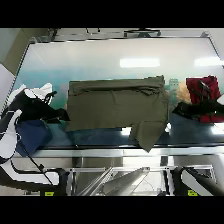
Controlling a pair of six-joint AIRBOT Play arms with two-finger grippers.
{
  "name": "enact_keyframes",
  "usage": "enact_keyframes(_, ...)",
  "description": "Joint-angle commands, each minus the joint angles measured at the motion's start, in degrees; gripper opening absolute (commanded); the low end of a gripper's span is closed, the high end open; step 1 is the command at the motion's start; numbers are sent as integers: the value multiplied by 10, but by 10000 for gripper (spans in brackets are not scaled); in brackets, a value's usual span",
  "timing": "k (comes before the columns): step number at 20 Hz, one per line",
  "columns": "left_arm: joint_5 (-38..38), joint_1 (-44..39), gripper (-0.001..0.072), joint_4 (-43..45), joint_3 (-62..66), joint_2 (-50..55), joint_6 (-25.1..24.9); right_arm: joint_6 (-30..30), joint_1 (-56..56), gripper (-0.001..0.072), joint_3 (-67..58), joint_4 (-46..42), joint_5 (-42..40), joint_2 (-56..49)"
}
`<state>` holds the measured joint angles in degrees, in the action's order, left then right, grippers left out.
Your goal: Fold the shirts.
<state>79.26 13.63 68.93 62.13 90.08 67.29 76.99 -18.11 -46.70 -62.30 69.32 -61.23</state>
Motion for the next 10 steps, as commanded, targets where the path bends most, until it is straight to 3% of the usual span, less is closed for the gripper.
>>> enact_keyframes(1,-53,-10,698,-56,-83,-8,-42,24,-28,361,115,6,-11,81)
enact_keyframes(4,-64,-16,697,-56,-96,-8,-49,30,-59,362,174,36,-7,109)
enact_keyframes(5,-63,-16,621,-56,-93,-8,-49,30,-63,364,189,49,-2,110)
enact_keyframes(7,-60,-16,318,-57,-82,-8,-49,30,-63,365,219,61,-3,109)
enact_keyframes(10,-59,-16,11,-72,-52,-8,-49,7,-61,366,259,107,-49,101)
